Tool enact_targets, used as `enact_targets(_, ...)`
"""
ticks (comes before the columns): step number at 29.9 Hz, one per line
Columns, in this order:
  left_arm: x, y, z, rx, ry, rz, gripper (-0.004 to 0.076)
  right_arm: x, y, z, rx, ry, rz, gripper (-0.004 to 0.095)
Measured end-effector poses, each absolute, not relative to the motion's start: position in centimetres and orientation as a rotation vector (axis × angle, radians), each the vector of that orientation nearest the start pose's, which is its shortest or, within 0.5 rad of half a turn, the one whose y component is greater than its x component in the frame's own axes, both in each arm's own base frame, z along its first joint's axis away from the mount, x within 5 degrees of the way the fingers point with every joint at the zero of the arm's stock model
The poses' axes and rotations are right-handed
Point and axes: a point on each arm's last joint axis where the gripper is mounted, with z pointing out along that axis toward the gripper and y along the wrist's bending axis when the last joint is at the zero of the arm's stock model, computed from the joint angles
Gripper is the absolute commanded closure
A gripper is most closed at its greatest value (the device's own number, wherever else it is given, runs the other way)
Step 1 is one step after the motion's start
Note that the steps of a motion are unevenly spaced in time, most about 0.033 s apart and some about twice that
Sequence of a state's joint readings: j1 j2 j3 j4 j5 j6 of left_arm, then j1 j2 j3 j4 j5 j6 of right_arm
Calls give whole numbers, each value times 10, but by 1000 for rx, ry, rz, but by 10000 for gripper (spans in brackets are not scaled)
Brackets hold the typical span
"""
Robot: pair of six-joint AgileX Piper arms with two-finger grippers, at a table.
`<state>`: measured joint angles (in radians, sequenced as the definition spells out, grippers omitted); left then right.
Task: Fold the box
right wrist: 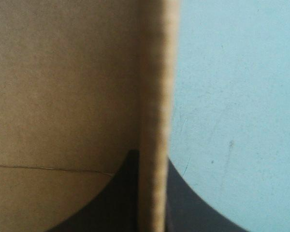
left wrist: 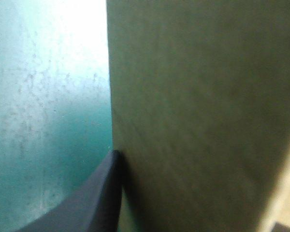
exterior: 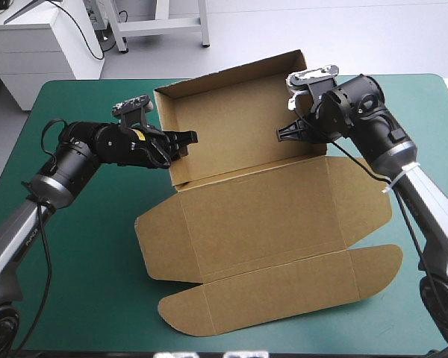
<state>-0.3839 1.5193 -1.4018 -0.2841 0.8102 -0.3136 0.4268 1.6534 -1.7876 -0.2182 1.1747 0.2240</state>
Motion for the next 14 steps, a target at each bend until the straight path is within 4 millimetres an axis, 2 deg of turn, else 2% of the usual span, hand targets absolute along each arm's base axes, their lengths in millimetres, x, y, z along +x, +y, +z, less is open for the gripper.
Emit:
enact_targets(2,304,-144,356,-6,2480,-644,537,329,130,405,-272,2484,-16,912)
enact_targets(6,303,-144,356,49,2478,-638,222,328,130,404,-270,2494,-19,913)
enact_targets(8,303,-144,356,74,2474,-629,99,328,130,404,-274,2494,-19,912)
enact_targets(10,302,-144,355,85,2479,-625,49,329,130,404,-274,2495,-18,913)
enact_targets(14,301,-144,354,95,2502,-619,51,331,131,400,-276,2505,-19,913)
